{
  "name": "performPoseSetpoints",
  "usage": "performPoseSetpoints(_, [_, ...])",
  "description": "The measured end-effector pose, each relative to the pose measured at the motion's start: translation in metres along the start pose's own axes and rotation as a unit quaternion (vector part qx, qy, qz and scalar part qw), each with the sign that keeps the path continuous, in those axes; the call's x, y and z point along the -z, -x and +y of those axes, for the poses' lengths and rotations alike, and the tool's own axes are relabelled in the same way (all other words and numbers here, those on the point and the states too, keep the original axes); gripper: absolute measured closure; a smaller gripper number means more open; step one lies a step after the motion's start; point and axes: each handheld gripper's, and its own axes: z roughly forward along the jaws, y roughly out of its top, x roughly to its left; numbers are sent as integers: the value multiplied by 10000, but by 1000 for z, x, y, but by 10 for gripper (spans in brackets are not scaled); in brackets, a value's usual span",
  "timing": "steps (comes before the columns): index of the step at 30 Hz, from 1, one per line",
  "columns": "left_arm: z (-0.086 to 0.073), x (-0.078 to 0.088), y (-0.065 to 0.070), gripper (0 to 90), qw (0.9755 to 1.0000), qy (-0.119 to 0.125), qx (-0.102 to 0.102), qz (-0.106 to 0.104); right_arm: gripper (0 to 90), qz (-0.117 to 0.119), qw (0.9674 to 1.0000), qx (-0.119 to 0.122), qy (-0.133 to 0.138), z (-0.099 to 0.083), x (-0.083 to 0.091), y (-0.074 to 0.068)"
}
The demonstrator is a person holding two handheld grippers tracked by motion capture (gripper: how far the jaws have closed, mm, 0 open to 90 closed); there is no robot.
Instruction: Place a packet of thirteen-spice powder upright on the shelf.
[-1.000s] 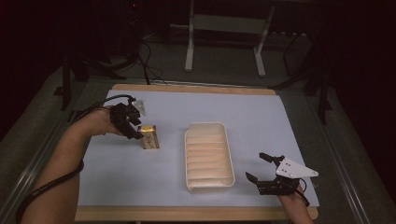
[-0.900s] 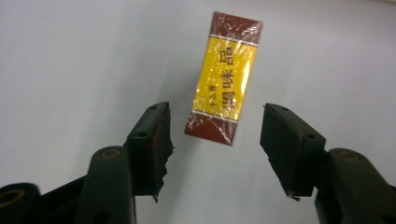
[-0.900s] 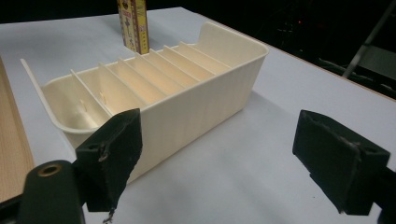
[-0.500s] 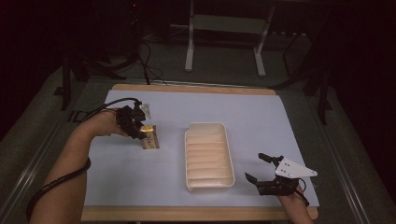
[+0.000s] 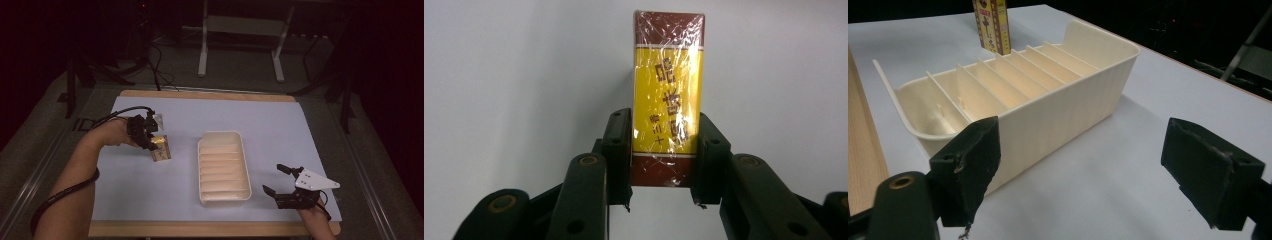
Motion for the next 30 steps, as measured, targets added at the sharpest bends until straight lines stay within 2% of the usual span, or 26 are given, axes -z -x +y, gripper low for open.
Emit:
performPoseSetpoints(4, [-1, 0, 0, 674, 10000, 30, -15, 15, 161, -15, 10000, -17, 6, 0, 1, 1])
performPoseSetpoints(6, [-1, 2, 0, 676, 9999, 118, 60, -60, 162, -18, 10000, -27, 21, 0, 1, 1])
performPoseSetpoints(7, [-2, 3, 0, 676, 9999, 142, 38, -22, 162, -13, 10000, -24, 22, 0, 1, 1])
performPoseSetpoints(11, [-3, 9, 3, 677, 9992, 365, 130, -34, 162, -23, 10000, 2, 22, 0, 2, 1])
performPoseSetpoints(14, [-4, 15, 5, 676, 9991, 374, 210, -3, 162, -21, 10000, 6, 24, 1, 2, 0])
performPoseSetpoints(18, [-3, 23, 8, 676, 9986, 457, 252, -75, 162, -16, 10000, 15, 32, 2, 2, 0])
performPoseSetpoints(22, [0, 33, 12, 676, 9981, 563, 232, -33, 162, -18, 10000, 15, 35, 2, 2, 0])
performPoseSetpoints(23, [1, 36, 13, 677, 9977, 605, 302, -52, 162, -19, 10000, 17, 30, 2, 2, 0])
performPoseSetpoints(26, [4, 43, 16, 677, 9968, 718, 339, -130, 162, -11, 10000, 25, 46, 2, 2, -1])
performPoseSetpoints(30, [11, 49, 22, 677, 9957, 865, 258, -202, 162, -9, 10000, 19, 55, 3, 2, -1])
